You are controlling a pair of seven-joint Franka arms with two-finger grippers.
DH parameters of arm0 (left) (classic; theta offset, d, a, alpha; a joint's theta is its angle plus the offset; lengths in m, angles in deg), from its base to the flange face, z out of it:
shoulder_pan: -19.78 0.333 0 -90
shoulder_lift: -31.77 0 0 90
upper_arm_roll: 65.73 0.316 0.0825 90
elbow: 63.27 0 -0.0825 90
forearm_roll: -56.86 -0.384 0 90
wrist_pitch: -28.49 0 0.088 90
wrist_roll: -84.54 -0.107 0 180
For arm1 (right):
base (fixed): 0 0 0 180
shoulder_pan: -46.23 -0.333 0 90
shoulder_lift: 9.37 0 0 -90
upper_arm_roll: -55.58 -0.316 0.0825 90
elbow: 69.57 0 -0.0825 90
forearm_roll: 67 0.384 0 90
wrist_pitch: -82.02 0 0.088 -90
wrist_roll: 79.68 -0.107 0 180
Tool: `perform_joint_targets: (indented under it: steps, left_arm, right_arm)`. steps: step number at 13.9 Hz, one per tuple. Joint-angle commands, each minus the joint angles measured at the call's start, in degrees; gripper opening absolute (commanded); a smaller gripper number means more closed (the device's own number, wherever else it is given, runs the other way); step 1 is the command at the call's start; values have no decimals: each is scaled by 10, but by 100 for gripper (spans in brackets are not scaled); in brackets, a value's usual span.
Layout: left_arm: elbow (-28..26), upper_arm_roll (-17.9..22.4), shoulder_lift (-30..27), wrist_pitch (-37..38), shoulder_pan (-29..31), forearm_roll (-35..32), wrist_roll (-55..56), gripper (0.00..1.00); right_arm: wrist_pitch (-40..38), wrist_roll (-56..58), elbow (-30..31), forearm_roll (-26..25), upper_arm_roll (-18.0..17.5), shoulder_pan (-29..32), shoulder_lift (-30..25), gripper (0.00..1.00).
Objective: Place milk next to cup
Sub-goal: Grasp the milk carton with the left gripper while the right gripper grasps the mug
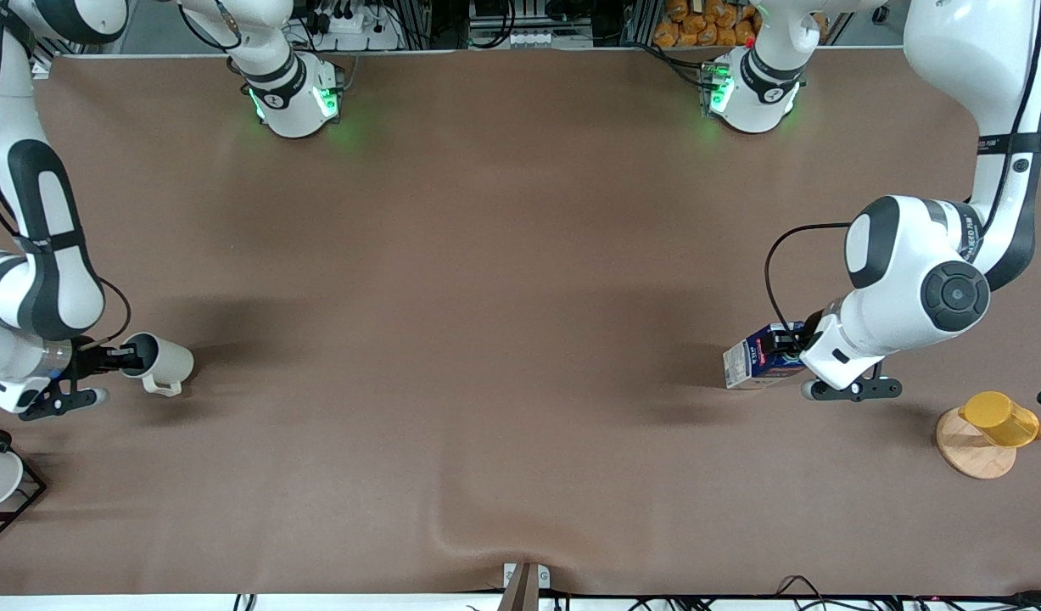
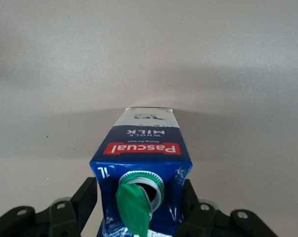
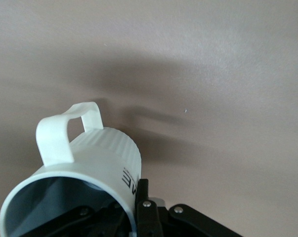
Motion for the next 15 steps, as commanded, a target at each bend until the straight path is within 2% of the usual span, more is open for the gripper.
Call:
perform_joint_targets:
  steps: [1, 3, 5, 9, 10, 12, 15]
  left_arm:
    - [-5, 0, -5, -7, -1, 7, 5, 43]
    - [-2, 0, -11, 0, -1, 7, 3, 23]
    - [2, -1, -15, 0, 1, 11, 2, 16]
    - [7, 0, -34, 5, 0, 11, 2, 15]
    - [12, -1, -36, 6, 0, 10, 1, 11]
    - [25, -2, -39, 22, -2, 10, 5, 11]
    - [46, -11, -40, 45, -2, 12, 14, 11]
  right_arm:
    - [-65, 0, -11, -1, -27, -6, -35, 0]
    - [-102, -2, -35, 7, -37, -22, -35, 0]
    - [-133, -34, -58, 38, -37, -50, -35, 0]
    - [-153, -160, -68, 49, -39, -123, -35, 0]
    - [-164, -194, -71, 49, -39, -143, -36, 0]
    - [-189, -263, -86, 50, -40, -184, -35, 0]
    - [-186, -361, -89, 63, -39, -251, -35, 0]
